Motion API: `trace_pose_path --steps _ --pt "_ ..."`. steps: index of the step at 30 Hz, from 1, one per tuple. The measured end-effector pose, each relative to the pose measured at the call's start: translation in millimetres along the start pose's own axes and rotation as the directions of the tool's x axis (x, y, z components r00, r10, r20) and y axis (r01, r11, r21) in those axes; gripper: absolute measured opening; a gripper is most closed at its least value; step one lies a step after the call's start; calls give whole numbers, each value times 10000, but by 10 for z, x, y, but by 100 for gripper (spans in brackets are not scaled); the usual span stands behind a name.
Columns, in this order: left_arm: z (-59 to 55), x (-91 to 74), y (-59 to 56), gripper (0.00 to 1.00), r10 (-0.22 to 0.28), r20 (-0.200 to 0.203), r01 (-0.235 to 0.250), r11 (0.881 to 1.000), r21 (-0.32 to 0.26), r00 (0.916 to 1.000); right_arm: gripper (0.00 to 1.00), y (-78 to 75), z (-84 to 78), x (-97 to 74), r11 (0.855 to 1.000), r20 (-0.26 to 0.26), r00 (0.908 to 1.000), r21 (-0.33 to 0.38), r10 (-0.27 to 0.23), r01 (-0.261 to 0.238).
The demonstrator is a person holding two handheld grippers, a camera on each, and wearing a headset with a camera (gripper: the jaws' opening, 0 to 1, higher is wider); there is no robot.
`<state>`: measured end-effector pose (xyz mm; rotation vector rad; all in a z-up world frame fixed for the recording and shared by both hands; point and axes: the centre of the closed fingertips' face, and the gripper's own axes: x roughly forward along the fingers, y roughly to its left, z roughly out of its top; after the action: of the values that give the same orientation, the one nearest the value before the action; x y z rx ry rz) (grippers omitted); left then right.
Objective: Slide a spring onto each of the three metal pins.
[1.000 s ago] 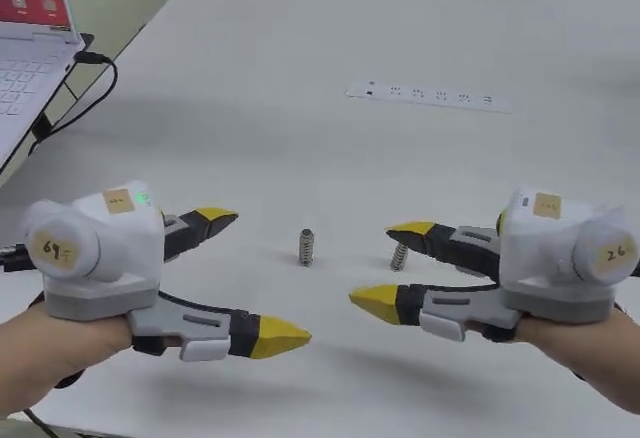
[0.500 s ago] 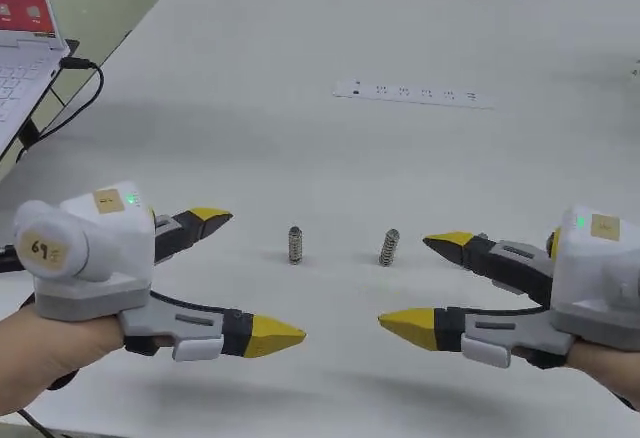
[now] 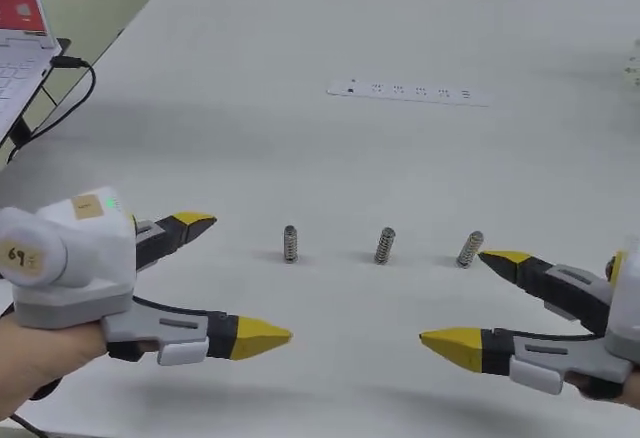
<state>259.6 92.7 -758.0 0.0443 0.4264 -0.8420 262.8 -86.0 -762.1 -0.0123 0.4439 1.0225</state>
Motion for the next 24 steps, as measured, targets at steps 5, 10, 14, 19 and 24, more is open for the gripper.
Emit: trace_pose_path --steps 5,10,14,19,24 --pt "-13 -12 10 98 -4 -13 4 10000 -53 10000 90 -77 -8 -81 9988 137 9996 414 -260 254" --pt "-29 -24 -7 98 -26 7 26 9999 -129 10000 99 -126 -75 -155 9964 -93 9987 680 -496 501" --pt "-60 -55 -22 98 1 -5 -1 9997 -242 10000 99 -165 -116 -224 9962 -278 9972 507 -690 703" --pt "-91 -116 1 98 123 -59 -125 9994 -338 9999 99 -233 -140 -337 9928 -264 9946 627 -1002 1017" --pt "-92 -178 47 98 333 51 -330 9982 -502 9994 99 -305 -197 -469 9892 -412 9907 631 -1296 1320"
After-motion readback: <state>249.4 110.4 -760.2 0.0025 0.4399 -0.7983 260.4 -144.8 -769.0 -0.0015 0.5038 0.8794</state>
